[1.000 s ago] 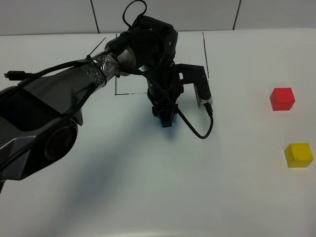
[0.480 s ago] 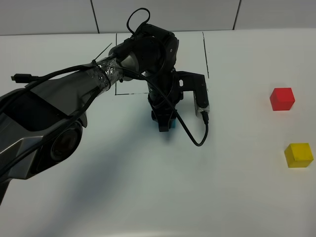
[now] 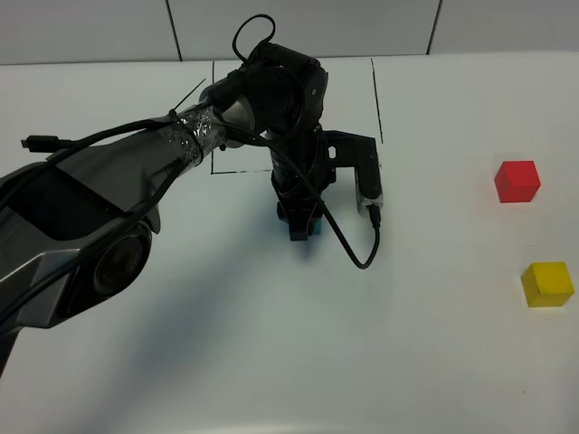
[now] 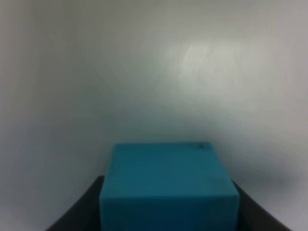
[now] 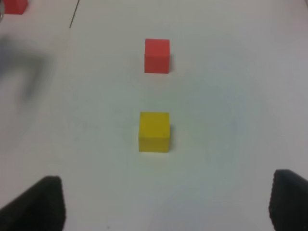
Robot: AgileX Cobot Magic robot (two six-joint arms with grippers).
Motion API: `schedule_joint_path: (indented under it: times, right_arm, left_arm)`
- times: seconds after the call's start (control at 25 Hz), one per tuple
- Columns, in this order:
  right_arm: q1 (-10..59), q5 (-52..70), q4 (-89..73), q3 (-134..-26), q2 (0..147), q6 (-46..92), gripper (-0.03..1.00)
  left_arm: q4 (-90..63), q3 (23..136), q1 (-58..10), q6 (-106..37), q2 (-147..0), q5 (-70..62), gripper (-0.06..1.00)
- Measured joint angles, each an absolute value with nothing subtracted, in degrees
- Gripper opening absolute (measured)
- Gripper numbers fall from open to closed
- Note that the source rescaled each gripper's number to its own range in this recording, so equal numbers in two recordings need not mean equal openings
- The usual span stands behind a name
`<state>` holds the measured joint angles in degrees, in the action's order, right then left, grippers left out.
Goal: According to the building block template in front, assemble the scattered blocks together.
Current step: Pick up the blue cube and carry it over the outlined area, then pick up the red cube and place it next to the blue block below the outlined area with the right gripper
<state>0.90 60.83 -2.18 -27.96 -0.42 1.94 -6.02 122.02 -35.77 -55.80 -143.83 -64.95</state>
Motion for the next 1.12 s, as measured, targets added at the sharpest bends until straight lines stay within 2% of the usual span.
schedule_joint_path:
  times: [0.08, 0.2, 0.32, 0.44, 0.52, 0.76, 1.12]
  right_arm:
    - [0.9, 60.83, -2.18, -27.96, -0.42, 1.94, 0.73]
    - [0.9, 60.83, -2.18, -27.96, -0.42, 1.94, 0.73]
    - [0.9, 60.83, -2.18, -27.96, -0.42, 1.94, 0.73]
    - [0.9, 60.83, -2.18, -27.96, -0.42, 1.94, 0.73]
    - [0.9, 60.83, -2.18, -27.96, -0.42, 1.94, 0.73]
    - [0.9, 60.83, -2.18, -27.96, -0.42, 1.94, 0.73]
    - [0.9, 60.83, -2.18, -27.96, -0.42, 1.94, 0.73]
  left_arm:
    - [-6.02, 122.02, -35.77, -55.8, -143.83, -64.95, 0.06]
    - [-6.02, 122.09, -35.77, -55.04, -143.83, -64.89, 0.37]
    - [-6.08, 123.61, -35.81, -52.7, -143.64, -64.95, 0.74]
    - [-6.08, 125.42, -36.15, -50.73, -142.37, -65.83, 0.95]
    - [-6.0, 126.19, -36.42, -49.57, -140.79, -66.86, 1.0]
    - [-1.14, 126.62, -36.12, -38.85, -136.68, -67.58, 0.99]
    - [-1.34, 126.66, -26.16, -29.17, -131.33, -67.96, 0.96]
